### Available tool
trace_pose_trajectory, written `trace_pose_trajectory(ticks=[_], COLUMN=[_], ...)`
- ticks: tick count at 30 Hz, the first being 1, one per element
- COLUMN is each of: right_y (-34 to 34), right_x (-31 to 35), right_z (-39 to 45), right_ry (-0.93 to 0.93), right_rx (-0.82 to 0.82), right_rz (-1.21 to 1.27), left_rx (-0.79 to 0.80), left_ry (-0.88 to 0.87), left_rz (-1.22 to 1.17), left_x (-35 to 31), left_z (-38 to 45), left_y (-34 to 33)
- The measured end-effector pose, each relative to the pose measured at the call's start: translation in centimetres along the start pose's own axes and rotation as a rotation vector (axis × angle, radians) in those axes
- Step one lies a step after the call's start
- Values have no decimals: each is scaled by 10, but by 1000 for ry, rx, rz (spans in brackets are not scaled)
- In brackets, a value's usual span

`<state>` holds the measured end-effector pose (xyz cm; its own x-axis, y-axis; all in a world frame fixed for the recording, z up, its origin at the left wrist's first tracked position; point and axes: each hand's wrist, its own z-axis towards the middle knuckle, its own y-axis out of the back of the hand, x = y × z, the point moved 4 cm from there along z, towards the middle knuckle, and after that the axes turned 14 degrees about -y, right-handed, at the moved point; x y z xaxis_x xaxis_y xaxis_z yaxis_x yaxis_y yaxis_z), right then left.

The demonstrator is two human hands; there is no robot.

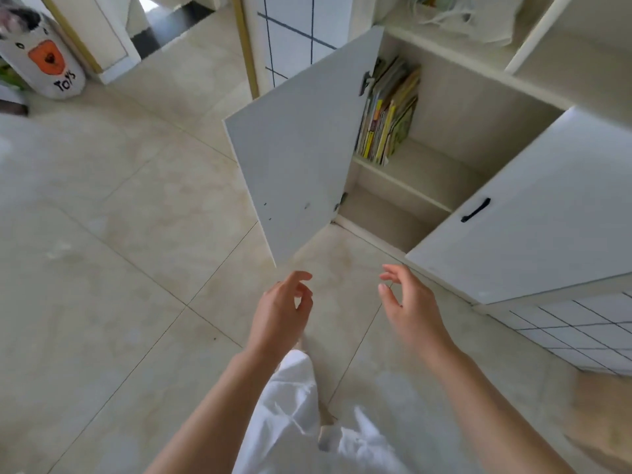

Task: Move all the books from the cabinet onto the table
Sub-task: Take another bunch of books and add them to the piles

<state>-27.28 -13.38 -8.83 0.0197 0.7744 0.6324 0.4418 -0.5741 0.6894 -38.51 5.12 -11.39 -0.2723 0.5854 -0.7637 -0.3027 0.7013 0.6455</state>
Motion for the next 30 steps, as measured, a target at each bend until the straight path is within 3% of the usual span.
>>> trace_pose_trajectory(ticks=[11, 16, 25, 30], right_y=[45, 71, 96, 82], right_x=[22, 17, 2, -1], right_z=[117, 178, 320, 398], right_ry=[-203, -241, -220, -325], right_rx=[-157, -144, -1, 97], right_rz=[223, 246, 260, 328], left_rx=[214, 255, 110, 53], left_ry=[-158, -119, -5, 1], left_rz=[-8, -20, -103, -131], left_x=[-21, -33, -30, -11], left_z=[178, 246, 353, 402], left_y=[-25, -62, -141, -180])
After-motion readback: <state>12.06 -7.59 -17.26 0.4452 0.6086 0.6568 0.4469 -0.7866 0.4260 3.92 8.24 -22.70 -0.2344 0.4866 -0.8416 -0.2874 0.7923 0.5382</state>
